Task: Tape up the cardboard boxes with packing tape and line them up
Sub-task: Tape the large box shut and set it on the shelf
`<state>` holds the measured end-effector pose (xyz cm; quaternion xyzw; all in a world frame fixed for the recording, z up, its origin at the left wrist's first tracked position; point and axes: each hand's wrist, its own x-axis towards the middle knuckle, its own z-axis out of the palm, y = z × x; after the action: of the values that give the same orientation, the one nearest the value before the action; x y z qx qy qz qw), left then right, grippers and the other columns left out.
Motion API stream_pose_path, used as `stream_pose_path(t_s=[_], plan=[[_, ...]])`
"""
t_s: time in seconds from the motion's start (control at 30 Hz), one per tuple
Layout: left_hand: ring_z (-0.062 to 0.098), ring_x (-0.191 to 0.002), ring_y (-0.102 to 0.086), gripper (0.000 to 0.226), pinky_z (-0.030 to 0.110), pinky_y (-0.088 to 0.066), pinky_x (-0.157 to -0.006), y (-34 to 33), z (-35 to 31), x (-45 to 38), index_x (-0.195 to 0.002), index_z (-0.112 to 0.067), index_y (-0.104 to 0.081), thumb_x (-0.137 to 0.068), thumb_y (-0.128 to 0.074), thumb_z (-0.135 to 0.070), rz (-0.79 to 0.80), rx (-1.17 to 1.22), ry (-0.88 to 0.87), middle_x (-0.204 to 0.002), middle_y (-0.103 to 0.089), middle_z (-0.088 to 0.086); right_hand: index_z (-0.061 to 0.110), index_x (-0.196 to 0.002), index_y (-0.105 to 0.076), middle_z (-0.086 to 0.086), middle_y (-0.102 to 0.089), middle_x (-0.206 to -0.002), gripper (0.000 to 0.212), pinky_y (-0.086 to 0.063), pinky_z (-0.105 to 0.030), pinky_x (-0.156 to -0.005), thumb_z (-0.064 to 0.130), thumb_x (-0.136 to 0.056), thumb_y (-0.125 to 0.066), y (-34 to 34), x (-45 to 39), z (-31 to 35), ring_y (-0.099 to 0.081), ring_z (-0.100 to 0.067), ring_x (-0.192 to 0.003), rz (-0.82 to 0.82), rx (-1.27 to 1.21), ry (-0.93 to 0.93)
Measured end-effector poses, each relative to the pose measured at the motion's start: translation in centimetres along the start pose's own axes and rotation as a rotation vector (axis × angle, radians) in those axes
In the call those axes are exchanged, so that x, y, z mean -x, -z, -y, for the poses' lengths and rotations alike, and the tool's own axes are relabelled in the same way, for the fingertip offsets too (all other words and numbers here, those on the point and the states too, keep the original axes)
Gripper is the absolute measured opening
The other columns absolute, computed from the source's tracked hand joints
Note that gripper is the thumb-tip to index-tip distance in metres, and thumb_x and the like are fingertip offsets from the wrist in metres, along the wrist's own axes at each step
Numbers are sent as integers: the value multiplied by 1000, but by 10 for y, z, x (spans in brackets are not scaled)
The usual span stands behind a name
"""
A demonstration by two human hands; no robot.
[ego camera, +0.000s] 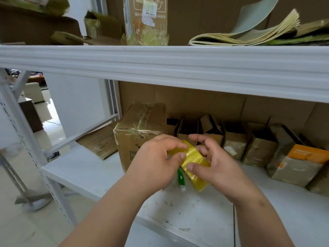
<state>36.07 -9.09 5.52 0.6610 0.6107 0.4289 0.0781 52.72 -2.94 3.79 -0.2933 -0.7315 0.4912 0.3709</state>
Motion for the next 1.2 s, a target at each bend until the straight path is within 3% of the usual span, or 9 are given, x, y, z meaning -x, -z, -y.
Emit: stream_pose_path(t_s=[0.1,0.2,0.3,0.43,0.53,0.77,0.9,1.03,1.2], plan=[[0,-90,-61,3,23,-52,-80,-4,-12,1,-85,-34,-72,-86,-72,-31,-52,3,102,-101,-65,-17,40,-127,-44,5,-69,-96,61,-56,-32,-80,3,-86,-72,0,4,3,-68,-9,-89,3,78,-3],[3,-84,-60,20,21,-50,-72,-4,-19,2,-70,-31,-63,-87,-71,-27,-91,-65,154,-96,-64,-14,47,-121,-41,9,-66,-97,59,-58,-28,-77,12,-86,-74,-3,8,9,-67,-5,-87,-2,194,14],[4,-77,-55,19,10,-40,-61,-2,-23,4,-74,-25,-59,-92,-64,-21,-85,-139,147,-92,-56,-12,52,-115,-42,12,-63,-101,55,-56,-24,-73,17,-86,-73,-10,8,12,-64,-2,-85,-21,239,56],[12,-83,-50,12,23,-36,-68,9,-33,10,-86,-23,-47,-97,-49,-18,-97,-245,111,-95,-51,-6,57,-116,-38,13,-67,-96,56,-56,-28,-79,26,-87,-74,-16,9,15,-65,-1,-90,-22,194,70],[15,-81,-52,4,32,-42,-67,21,-40,16,-94,-23,-43,-97,-43,-19,-61,-308,161,-92,-54,-5,50,-125,-39,8,-71,-91,57,-52,-26,-77,31,-84,-75,-20,11,18,-68,-4,-87,10,79,46],[2,-71,-57,14,21,-41,-60,38,-30,27,-94,-31,-44,-98,-49,-18,-75,-143,230,-77,-65,-9,39,-130,-45,-11,-74,-99,64,-57,-46,-88,42,-73,-72,-28,13,14,-72,-27,-94,163,-202,-34],[1,-75,-60,22,21,-46,-67,44,-21,31,-114,-37,-45,-97,-57,-29,-23,-165,222,-80,-67,-12,42,-126,-49,-22,-69,-98,59,-55,-49,-89,48,-75,-79,-37,9,13,-71,-31,-94,173,-176,-39],[0,-72,-59,27,17,-46,-61,51,-13,32,-105,-42,-55,-91,-65,-22,-85,-193,210,-78,-63,-18,39,-127,-48,-26,-66,-97,62,-53,-49,-84,47,-72,-77,-38,3,13,-68,-28,-86,208,-174,-24],[15,-68,-66,32,44,-59,-68,77,-8,26,-87,-42,-60,-91,-64,-11,-219,-62,191,-78,-61,-14,5,-126,-57,-13,-71,-106,73,-53,-41,-83,31,-63,-84,-19,0,6,-67,-27,-93,469,-322,-28]])
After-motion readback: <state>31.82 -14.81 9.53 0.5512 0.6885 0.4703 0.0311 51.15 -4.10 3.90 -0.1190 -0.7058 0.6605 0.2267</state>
